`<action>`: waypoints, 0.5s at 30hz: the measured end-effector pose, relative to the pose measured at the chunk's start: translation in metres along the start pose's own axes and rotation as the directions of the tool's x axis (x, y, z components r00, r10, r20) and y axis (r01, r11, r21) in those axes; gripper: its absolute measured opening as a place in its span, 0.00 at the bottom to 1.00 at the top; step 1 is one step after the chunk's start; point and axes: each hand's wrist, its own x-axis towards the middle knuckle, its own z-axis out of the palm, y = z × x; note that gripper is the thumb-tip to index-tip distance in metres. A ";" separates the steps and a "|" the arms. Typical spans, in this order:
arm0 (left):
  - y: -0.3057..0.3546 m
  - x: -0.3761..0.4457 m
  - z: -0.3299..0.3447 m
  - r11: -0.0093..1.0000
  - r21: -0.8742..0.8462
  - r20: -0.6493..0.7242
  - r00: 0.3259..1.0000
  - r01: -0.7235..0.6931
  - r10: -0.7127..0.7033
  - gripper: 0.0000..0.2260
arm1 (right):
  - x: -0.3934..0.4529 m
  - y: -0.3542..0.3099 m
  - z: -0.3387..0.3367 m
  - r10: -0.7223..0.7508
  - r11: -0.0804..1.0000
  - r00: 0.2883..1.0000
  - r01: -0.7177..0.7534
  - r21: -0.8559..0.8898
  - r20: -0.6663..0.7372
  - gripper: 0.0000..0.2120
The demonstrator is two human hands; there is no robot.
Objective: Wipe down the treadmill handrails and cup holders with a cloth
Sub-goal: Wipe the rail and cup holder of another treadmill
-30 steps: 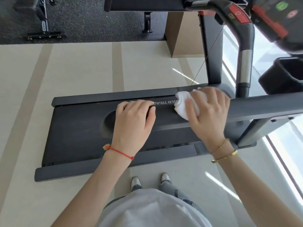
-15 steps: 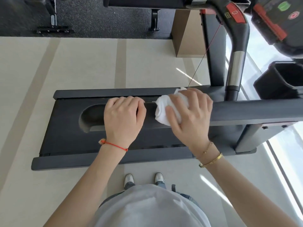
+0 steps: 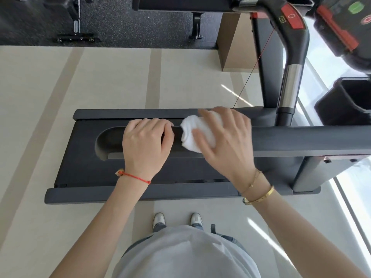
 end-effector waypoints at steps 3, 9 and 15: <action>0.000 0.000 -0.001 1.000 0.001 -0.003 1.000 -0.006 0.006 0.18 | -0.002 0.004 -0.005 -0.071 0.996 0.997 0.071 0.060 0.005 0.20; 0.000 0.002 -0.002 1.000 -0.007 -0.005 1.000 0.011 -0.011 0.17 | -0.006 0.042 -0.018 0.011 1.000 1.000 -0.011 0.012 0.018 0.19; 0.001 0.002 -0.002 1.000 0.018 0.003 1.000 -0.003 0.003 0.15 | 0.002 -0.008 0.006 -0.100 0.994 0.994 0.098 0.046 0.033 0.21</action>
